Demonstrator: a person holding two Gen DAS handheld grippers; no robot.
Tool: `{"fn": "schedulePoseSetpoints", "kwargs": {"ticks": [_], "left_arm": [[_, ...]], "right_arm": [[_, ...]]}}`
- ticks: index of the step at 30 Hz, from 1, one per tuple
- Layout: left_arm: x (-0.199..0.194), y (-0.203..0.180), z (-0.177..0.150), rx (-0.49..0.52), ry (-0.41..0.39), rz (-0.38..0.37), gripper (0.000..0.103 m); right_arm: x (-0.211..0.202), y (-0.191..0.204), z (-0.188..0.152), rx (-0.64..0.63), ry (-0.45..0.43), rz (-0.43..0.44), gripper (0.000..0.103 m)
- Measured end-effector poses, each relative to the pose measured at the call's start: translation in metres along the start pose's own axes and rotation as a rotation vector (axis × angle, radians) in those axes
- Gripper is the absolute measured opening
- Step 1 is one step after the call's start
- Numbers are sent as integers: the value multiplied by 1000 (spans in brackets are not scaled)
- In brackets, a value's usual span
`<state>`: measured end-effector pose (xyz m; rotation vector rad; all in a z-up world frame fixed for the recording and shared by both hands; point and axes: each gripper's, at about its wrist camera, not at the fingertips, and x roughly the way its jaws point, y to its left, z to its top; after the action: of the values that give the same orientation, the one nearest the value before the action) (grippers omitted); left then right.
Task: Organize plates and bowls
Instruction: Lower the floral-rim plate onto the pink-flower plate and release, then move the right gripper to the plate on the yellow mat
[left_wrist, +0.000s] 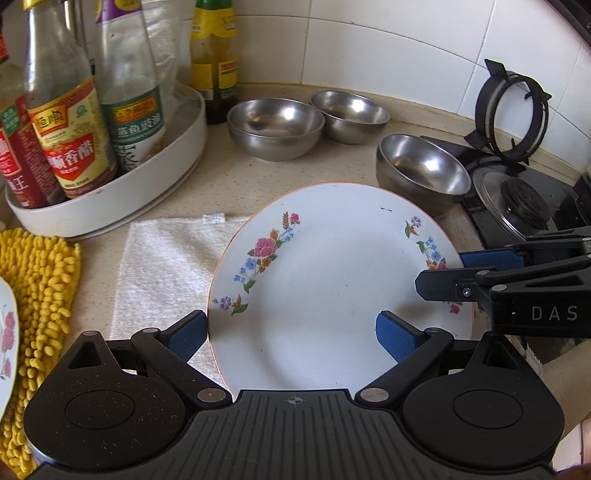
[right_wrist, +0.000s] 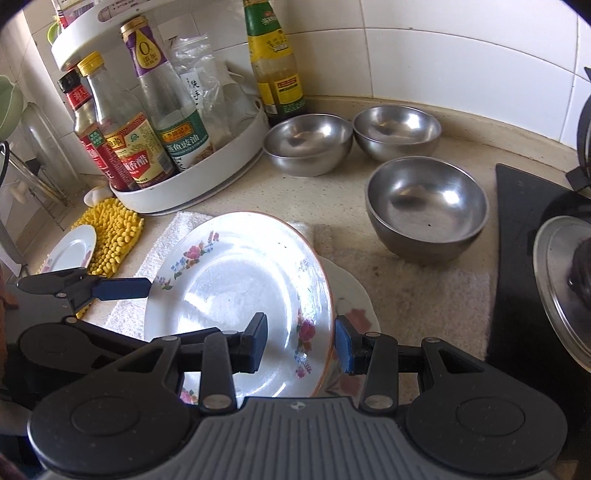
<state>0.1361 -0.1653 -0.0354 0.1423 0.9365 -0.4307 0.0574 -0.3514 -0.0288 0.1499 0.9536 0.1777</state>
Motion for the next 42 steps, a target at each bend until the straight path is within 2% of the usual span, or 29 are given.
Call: {"fn": "schedulePoseSetpoints", "kwargs": {"ticks": [2,4,6,7,9,10,13,15,21,25,29,42], "left_arm": [[1,-3,0,9,2,-7,99],[1,-6,0,17,2,-15,99],[-4,-13,0,56,-11,-117,87],[-6,-22,-1,97,-15,-134,88],[-10,-38,-2,185,-53,-38,94],[-12,-38,-3,184,-63,-31,95],[-16,-26,-1,113,-56,-88,96],[-18,-17,-1,71,-57,-90,98],[-15,16,-2,-60,-57,-9,100],[-7,31,-4,-150,-29,4,100],[1,26,-10,-160,19,-49,100],[7,9,-11,-113,32,-62,103]], "right_arm": [[-2,-2,-2,3,0,-4,48],[-4,-1,-2,6,-8,39,48],[-4,5,-2,-5,4,41,47],[-5,7,-2,-13,-7,32,47],[-12,8,-3,-19,-41,20,48],[-14,7,-3,-26,-54,3,48],[-19,5,-3,-79,-86,-108,48],[-19,0,-3,-87,-88,-136,48],[-14,-3,-4,-104,-75,-138,50],[-10,-1,-4,-124,-68,-138,55],[-8,0,-4,-138,-62,-141,56],[-1,1,2,-180,-51,-142,58]]}}
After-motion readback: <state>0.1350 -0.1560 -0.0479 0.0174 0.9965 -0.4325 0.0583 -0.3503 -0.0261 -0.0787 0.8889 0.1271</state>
